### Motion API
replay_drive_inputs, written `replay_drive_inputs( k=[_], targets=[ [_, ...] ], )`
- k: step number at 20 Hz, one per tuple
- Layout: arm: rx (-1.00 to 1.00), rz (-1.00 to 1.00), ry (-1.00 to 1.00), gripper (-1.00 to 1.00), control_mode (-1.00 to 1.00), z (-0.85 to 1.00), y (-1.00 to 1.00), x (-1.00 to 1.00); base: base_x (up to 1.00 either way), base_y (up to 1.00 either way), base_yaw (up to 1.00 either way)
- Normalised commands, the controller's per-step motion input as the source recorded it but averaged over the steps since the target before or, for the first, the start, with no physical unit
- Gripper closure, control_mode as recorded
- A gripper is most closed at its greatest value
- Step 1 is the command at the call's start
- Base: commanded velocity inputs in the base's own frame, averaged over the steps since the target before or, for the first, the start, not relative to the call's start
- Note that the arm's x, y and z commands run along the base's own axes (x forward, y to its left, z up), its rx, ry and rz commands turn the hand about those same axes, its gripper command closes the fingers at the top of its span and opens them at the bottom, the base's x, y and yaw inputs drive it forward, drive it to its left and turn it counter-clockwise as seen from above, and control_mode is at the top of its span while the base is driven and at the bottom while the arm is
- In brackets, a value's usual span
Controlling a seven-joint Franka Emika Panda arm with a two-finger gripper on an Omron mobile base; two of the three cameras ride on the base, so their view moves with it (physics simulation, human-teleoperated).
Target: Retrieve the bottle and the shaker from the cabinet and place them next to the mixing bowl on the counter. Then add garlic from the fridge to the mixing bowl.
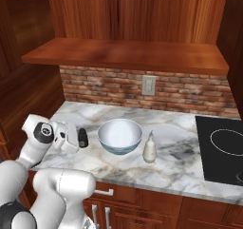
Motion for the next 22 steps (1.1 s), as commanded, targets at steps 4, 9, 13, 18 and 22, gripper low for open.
replay_drive_inputs(
  k=[4, 9, 13, 18, 22],
  targets=[
    [0.0, 0.0, 0.0, 1.0, -1.0, -0.25, -0.04, 0.07, 0.0, 0.0, 0.0],
    [0.0, 0.0, 0.0, 1.0, -1.0, -0.12, -0.13, 0.14, 0.0, 0.0, 0.0],
    [0.0, 0.01, 0.0, 1.0, -1.0, -0.09, -0.18, 0.09, 0.0, 0.0, 0.0],
    [0.0, 0.0, 0.0, 1.0, -1.0, -0.02, -0.06, 0.02, 0.0, 0.0, 0.0],
    [0.0, 0.0, 0.0, 1.0, -1.0, -0.18, 0.0, 0.0, 0.0, 0.0, 0.0]
  ],
)
